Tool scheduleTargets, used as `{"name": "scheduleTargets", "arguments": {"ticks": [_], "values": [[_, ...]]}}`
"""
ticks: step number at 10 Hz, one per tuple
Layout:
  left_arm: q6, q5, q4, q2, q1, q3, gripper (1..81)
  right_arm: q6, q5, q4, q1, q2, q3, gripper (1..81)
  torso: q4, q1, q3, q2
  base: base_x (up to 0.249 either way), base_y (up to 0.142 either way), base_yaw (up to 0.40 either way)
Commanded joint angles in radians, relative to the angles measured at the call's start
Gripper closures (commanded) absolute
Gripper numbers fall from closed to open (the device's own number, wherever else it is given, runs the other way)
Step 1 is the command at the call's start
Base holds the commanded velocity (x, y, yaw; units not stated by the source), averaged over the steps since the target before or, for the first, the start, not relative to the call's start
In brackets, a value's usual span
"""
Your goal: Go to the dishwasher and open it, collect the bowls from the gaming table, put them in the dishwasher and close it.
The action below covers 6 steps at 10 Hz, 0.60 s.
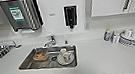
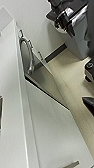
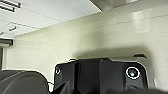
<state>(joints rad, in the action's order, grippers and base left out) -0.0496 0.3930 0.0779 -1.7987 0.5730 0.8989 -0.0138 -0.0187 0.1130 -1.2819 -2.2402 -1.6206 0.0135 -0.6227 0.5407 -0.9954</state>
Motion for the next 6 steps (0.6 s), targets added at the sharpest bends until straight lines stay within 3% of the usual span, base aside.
{"name": "scheduleTargets", "arguments": {"ticks": [1,2,3,5,6], "values": [[0.002,0.033,-0.044,0.010,-0.164,-0.038,1.0,-0.035,0.054,0.027,0.086,0.074,0.041,1.0,0.000,0.000,0.000,0.000,0.000,0.000,0.000],[0.002,0.084,-0.072,-0.010,-0.208,-0.031,1.0,-0.044,0.054,0.027,0.095,0.075,0.042,1.0,0.000,0.000,0.022,0.000,0.000,0.000,0.000],[0.002,0.127,-0.085,-0.022,-0.245,-0.029,1.0,-0.044,0.054,0.025,0.097,0.075,0.050,1.0,0.000,0.000,0.094,0.000,0.000,0.000,0.000],[0.002,0.164,-0.098,-0.030,-0.299,-0.029,1.0,-0.046,0.053,0.027,0.109,0.072,0.056,1.0,0.000,0.000,0.110,-0.001,0.000,0.000,0.000],[0.002,0.187,-0.109,-0.036,-0.314,-0.029,1.0,-0.048,0.051,0.031,0.115,0.077,0.064,1.0,0.000,0.000,0.047,-0.001,0.000,0.000,0.000]]}}
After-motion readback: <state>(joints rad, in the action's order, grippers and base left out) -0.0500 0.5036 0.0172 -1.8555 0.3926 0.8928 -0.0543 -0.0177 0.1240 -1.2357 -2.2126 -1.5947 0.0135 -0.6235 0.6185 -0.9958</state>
